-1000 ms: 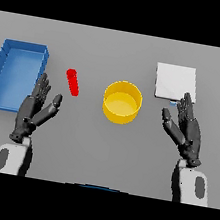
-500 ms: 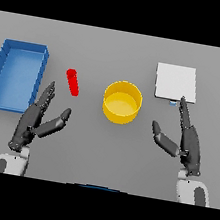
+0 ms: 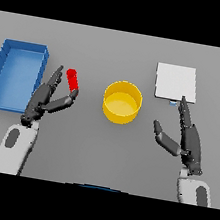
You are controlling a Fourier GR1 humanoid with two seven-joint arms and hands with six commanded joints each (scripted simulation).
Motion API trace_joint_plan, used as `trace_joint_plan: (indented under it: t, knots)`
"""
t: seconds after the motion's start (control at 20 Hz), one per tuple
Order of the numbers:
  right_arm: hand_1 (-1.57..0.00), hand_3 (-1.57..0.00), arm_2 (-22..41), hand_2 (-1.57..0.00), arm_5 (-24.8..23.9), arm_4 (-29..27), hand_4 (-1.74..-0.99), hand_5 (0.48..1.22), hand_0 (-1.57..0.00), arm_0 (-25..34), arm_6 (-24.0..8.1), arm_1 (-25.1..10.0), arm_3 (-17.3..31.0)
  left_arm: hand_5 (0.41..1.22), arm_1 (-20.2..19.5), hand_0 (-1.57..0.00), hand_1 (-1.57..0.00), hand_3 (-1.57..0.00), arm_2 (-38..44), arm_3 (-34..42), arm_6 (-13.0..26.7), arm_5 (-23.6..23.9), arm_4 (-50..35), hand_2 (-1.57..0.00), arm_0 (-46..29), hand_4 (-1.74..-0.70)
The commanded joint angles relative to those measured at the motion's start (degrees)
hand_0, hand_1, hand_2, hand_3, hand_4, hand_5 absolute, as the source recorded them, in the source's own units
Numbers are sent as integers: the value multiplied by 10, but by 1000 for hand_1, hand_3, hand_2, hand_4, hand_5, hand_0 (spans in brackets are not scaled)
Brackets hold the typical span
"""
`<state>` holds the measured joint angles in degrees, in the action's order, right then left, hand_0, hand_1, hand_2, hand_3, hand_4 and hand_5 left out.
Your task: Pick up the red beaker and tilt it to pour out 1 green nut into yellow bowl. Pick up the yellow bowl and place it on the metallic measuring scale.
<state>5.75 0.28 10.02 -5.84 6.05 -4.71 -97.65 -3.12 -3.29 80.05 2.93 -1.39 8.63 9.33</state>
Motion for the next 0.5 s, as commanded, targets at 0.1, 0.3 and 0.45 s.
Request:
trace_joint_plan:
  t: [0.1,0.3,0.45]
  knots:
    - [1,1,6,1,-5,11,-1222,626,1,1,6,3,0,641,2,1,1,1,5,-43,-29,-1,2,1,31,-1189]
    - [1,1,3,1,4,-1,-1227,630,1,1,0,1,-3,657,-1,1,1,1,11,-92,-32,12,19,1,80,-1197]
    - [1,1,5,1,3,-1,-1233,634,1,-5,1,5,-8,664,7,1,1,1,13,-134,-31,24,29,1,111,-1196]
